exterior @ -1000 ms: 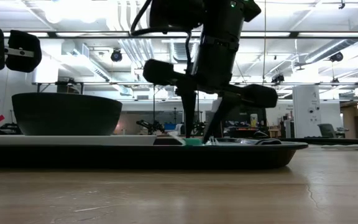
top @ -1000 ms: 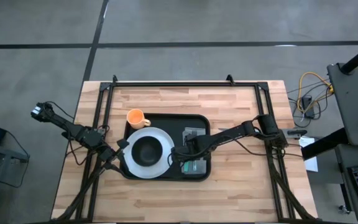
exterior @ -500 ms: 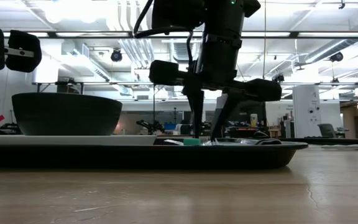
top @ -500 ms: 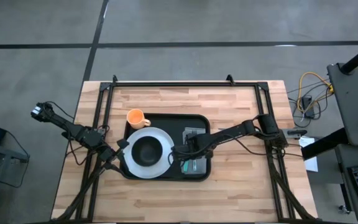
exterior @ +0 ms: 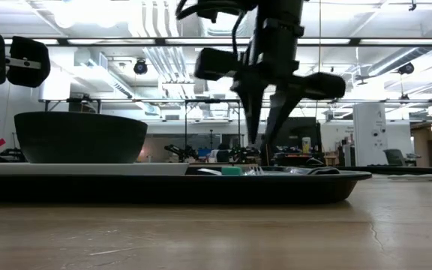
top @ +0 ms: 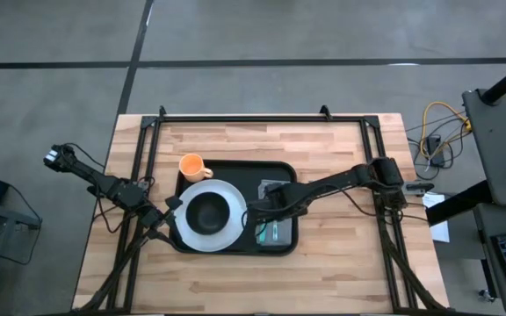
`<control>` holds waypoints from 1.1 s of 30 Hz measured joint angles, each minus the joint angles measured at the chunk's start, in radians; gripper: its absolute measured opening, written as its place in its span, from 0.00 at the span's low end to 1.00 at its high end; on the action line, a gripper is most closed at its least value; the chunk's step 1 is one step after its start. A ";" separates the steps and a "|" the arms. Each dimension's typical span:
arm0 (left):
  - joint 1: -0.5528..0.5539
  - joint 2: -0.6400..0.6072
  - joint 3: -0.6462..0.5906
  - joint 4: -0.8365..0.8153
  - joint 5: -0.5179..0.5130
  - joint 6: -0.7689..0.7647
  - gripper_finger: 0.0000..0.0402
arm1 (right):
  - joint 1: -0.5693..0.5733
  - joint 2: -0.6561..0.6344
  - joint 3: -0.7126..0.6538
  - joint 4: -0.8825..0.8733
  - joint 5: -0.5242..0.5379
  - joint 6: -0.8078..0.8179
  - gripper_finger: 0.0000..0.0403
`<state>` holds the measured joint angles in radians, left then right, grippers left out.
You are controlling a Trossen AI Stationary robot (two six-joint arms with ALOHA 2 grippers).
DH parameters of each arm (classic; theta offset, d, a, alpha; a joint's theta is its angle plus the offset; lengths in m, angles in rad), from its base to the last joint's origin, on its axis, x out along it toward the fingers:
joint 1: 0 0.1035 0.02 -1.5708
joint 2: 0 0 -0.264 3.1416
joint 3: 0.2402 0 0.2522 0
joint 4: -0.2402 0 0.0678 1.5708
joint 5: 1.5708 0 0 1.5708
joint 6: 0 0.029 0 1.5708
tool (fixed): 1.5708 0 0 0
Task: Set up tray
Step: Put the blue patterned table knife on the right side of the blue patterned fork
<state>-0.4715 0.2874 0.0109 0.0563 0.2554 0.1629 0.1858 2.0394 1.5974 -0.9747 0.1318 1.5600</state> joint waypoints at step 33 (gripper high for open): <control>0.000 0.000 0.000 0.000 0.000 0.000 0.27 | -0.171 -0.432 -0.432 -0.194 0.072 -0.552 0.47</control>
<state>-0.4715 0.2874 0.0109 0.0563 0.2554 0.1628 0.0151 1.6069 1.1654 -1.1682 0.2039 1.0083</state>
